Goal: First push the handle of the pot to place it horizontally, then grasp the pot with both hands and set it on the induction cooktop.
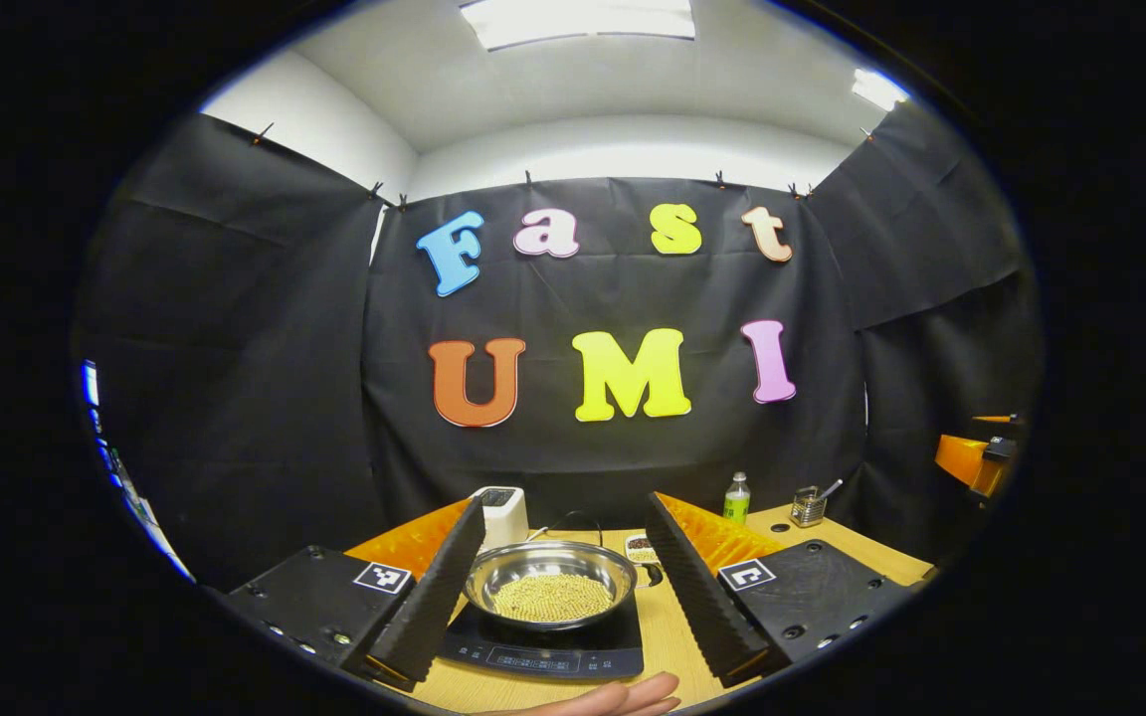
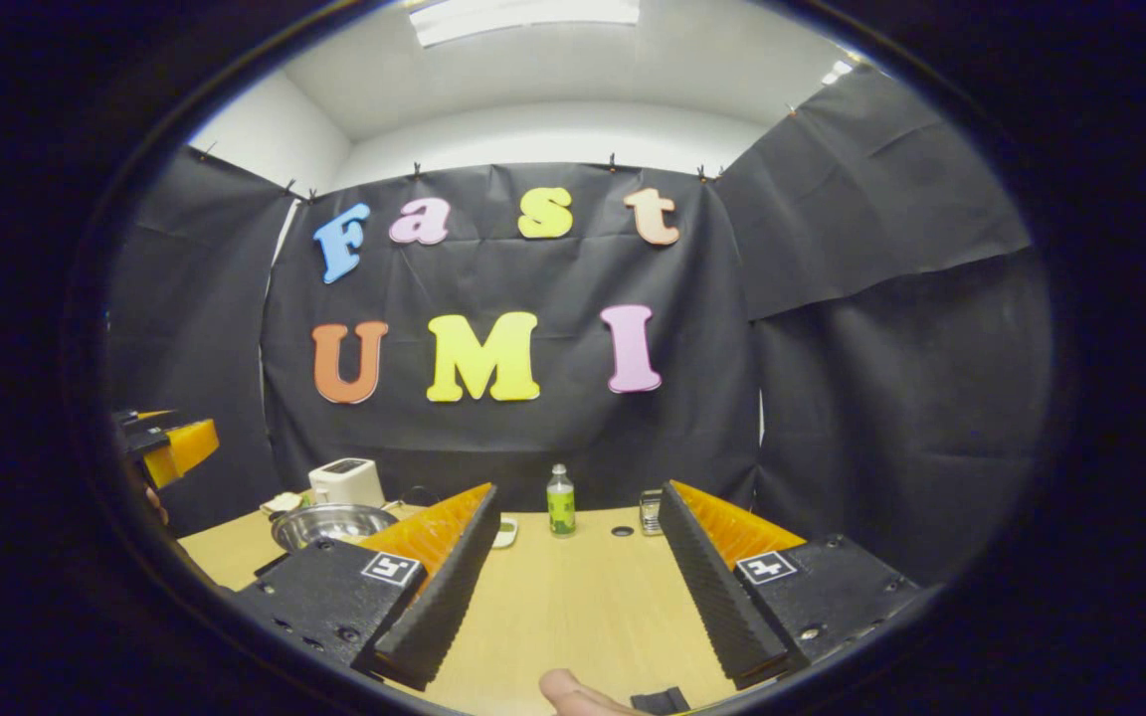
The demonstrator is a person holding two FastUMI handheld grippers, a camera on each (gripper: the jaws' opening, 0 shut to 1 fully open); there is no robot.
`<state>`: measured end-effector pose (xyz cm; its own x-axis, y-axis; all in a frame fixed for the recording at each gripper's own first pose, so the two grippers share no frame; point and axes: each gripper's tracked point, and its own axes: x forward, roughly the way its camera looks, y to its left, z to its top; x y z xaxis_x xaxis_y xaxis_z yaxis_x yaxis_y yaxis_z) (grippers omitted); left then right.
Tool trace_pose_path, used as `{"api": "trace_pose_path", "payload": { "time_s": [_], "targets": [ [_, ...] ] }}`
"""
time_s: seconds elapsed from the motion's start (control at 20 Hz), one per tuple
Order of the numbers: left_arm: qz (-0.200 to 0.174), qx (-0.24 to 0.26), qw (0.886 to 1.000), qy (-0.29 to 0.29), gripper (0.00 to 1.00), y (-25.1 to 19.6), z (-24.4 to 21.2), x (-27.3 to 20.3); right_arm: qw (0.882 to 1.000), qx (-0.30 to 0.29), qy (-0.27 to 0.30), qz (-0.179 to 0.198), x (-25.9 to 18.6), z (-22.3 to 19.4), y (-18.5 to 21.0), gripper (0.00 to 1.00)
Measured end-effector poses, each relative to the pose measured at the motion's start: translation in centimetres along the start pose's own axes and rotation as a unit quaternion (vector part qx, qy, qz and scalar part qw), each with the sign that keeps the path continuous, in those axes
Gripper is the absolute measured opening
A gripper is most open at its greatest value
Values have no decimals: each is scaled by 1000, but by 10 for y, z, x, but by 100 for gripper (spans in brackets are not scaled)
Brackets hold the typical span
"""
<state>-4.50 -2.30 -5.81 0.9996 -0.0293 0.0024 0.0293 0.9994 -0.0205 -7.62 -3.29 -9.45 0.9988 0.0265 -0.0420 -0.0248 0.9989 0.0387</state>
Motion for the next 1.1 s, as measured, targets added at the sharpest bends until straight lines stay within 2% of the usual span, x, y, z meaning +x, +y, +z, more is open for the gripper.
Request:
{"api": "trace_pose_path", "payload": {
  "time_s": [0.5, 0.9, 1.1],
  "targets": [
    [-1, 3, 1000, 10, 96, 5, -14, 3, 1000, -10, -14, 20, -8, 5, 23, 97],
    [-1, 1, 1000, 4, 96, 4, -13, -1, 1000, -4, -17, 24, -9, 3, 25, 97],
    [-6, 9, 1000, -7, 96, -1, -13, 2, 998, -8, -39, 44, -10, 5, 30, 97]
  ]
}}
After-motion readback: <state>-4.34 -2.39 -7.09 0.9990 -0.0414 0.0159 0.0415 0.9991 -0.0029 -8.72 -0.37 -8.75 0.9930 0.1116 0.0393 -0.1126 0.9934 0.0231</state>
